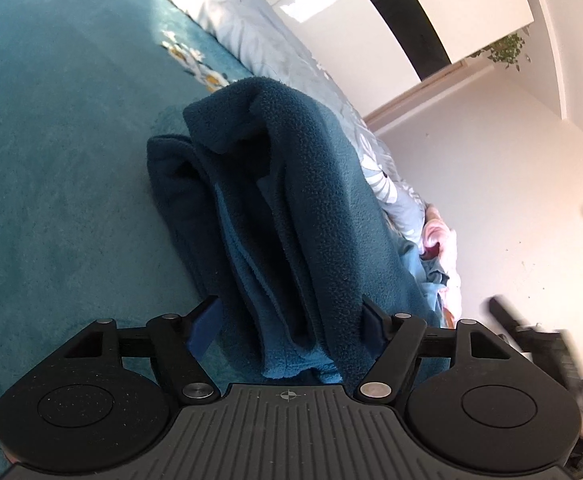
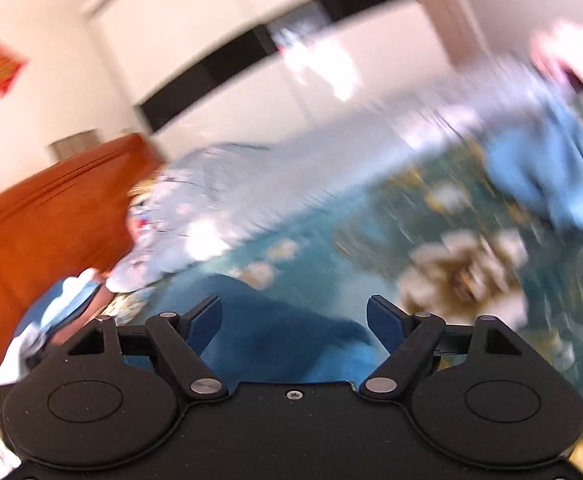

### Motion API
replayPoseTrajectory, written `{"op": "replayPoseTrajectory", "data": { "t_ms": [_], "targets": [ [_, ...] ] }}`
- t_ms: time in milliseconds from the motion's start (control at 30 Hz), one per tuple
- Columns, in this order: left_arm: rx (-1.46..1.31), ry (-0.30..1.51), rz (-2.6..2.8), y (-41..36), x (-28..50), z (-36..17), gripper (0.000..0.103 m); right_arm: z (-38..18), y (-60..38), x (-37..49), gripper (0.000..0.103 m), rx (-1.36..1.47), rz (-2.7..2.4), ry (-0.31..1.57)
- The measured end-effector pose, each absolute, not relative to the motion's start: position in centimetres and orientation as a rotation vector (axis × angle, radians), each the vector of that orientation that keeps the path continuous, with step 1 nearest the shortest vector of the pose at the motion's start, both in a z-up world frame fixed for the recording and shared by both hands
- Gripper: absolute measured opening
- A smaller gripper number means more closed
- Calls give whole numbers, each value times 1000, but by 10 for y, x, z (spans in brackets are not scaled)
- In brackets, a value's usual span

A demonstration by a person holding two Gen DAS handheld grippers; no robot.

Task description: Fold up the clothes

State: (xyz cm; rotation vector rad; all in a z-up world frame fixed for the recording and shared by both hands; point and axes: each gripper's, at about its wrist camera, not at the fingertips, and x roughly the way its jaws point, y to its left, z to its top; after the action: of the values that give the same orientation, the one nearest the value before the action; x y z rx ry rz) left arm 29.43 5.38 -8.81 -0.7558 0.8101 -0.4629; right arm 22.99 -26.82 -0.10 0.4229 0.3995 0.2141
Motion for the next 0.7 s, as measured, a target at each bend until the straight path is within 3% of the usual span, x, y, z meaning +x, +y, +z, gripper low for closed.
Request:
{"op": "replayPoseTrajectory", "data": {
  "t_ms": [100,167,233,367,467,700],
  "targets": [
    [-706,782,-437,54,284,-80,69,5,-239,239,62,335,314,434],
    [-673,760,-417,56,276,-71,69,-2,-225,249,29,305,319,492],
    [-643,700,-378,62,266,-55,69,-11,-219,254,10,307,300,545],
    [-557,481,-373,69,252,-11,69,-29,-214,247,10,313,297,596],
    [-499,428,-448,60,264,7,69,-40,-217,242,10,373,284,607],
    [-368,522,-467,18,318,-1,69,-53,-216,240,10,390,292,627]
  ]
}}
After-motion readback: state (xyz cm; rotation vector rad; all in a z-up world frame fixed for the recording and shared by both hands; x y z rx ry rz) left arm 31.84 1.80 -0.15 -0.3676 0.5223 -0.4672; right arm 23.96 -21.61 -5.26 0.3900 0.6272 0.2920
